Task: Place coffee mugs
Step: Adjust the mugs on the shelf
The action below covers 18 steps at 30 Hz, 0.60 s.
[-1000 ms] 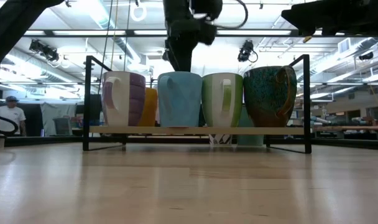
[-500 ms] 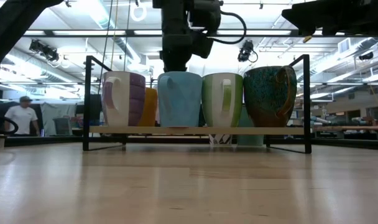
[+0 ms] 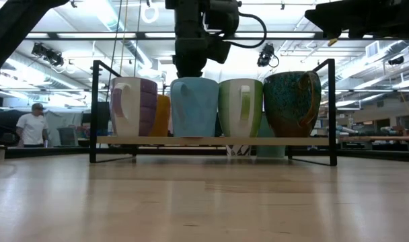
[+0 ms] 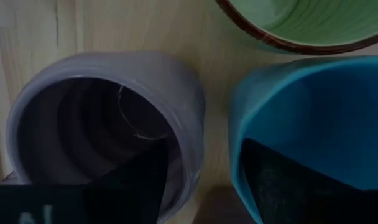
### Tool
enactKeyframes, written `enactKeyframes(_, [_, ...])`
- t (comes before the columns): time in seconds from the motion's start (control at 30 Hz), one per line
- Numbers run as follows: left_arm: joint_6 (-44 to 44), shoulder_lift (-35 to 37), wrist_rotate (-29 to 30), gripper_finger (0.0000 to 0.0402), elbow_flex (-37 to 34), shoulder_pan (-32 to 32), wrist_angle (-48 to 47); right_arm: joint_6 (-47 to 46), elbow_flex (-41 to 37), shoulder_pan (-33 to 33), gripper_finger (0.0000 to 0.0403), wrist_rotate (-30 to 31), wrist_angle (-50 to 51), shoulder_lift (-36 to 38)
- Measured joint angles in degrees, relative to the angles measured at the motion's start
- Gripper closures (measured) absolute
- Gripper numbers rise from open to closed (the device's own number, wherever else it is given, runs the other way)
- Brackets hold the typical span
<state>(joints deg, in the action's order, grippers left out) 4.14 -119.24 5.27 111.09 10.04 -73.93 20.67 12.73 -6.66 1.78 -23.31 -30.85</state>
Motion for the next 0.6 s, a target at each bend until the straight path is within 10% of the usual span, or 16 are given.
enactKeyframes(0.6, [0.2,0.0,1.2,0.026,0.0,0.1,-0.9,0.0,0.0,0.0,0.0237,0.0,0.0,0.0])
